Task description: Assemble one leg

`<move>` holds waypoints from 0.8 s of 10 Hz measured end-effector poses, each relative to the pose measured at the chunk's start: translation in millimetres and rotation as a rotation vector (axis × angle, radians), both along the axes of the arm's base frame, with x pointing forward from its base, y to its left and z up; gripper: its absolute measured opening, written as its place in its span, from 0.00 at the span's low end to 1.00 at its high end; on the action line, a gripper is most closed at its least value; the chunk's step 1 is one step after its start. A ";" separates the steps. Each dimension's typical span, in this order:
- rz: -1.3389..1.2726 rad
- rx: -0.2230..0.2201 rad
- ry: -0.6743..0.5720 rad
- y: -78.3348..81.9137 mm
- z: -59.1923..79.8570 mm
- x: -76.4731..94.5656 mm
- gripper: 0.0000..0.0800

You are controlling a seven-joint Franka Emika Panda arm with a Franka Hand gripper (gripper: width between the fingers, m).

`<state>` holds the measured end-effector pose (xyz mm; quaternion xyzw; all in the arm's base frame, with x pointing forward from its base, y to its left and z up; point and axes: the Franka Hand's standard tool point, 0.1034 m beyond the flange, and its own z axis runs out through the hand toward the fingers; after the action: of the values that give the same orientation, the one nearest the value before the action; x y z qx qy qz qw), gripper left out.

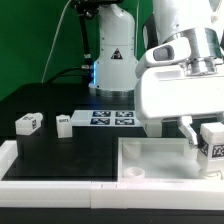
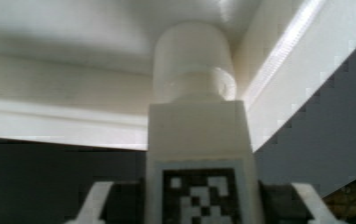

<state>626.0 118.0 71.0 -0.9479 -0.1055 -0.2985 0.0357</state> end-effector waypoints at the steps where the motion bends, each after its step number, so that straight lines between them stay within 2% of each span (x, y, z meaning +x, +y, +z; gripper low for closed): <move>1: 0.000 0.000 0.002 -0.1 -0.7 -0.4 0.36; 3: 0.000 0.000 0.003 -0.1 -1.0 -0.5 0.74; 4: 0.000 0.000 0.004 -0.2 -1.1 -0.6 0.74; 5: 0.000 0.000 0.004 -0.2 -1.2 -0.6 0.80; 8: 0.000 0.000 0.005 -0.2 -0.9 -0.5 0.81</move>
Offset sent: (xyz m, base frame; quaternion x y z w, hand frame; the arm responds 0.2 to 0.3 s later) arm 0.0000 0.0000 0.0000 0.0000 0.0000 0.0000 1.0000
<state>625.6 117.8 70.2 -0.9487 -0.1055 -0.2960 0.0358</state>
